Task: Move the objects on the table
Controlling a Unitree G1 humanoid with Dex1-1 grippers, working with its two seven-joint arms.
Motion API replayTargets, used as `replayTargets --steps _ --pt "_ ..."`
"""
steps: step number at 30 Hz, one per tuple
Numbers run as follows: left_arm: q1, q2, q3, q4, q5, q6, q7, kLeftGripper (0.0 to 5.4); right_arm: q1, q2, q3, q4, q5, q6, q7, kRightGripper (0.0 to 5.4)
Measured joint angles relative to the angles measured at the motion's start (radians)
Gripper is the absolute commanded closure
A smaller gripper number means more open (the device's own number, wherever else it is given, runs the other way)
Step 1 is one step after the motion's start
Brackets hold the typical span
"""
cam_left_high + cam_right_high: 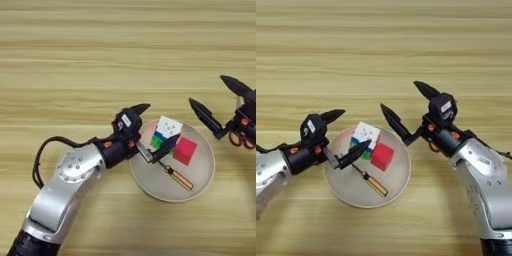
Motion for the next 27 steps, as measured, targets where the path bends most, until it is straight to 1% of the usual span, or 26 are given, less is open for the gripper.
replayTargets --steps 3,6,7,10,14,17,20,27 --pt "0.004 -0.010 -0.034 0.012 0.060 0.028 0.060 0.00 -0.005 0.003 -0.001 0.005 0.000 0.000 -0.003 0.02" --pt "0.018 -0.017 -0.067 0.060 0.125 0.026 0.109 0.00 -0.008 0.008 0.000 0.012 -0.002 0.000 -0.016 0.02" --pt "0.025 -0.024 -0.074 0.078 0.133 0.026 0.120 0.00 -0.010 0.009 0.000 0.014 -0.002 0.000 -0.017 0.02" --pt "0.025 -0.053 -0.075 0.124 0.141 0.022 0.140 0.00 -0.012 0.010 0.001 0.018 -0.003 -0.001 -0.018 0.02" --pt "0.020 -0.080 -0.072 0.186 0.166 0.013 0.168 0.00 -0.012 0.012 0.004 0.019 -0.004 -0.001 -0.018 0.02" --pt "0.015 -0.105 -0.063 0.210 0.167 0.009 0.179 0.00 -0.012 0.016 0.008 0.019 -0.005 -0.001 -0.019 0.02" --pt "0.010 -0.131 -0.060 0.210 0.159 0.007 0.178 0.00 -0.012 0.022 0.016 0.019 -0.007 -0.001 -0.019 0.02" --pt "0.010 -0.134 -0.043 0.198 0.148 0.007 0.165 0.00 -0.012 0.024 0.018 0.019 -0.012 -0.002 -0.019 0.02"
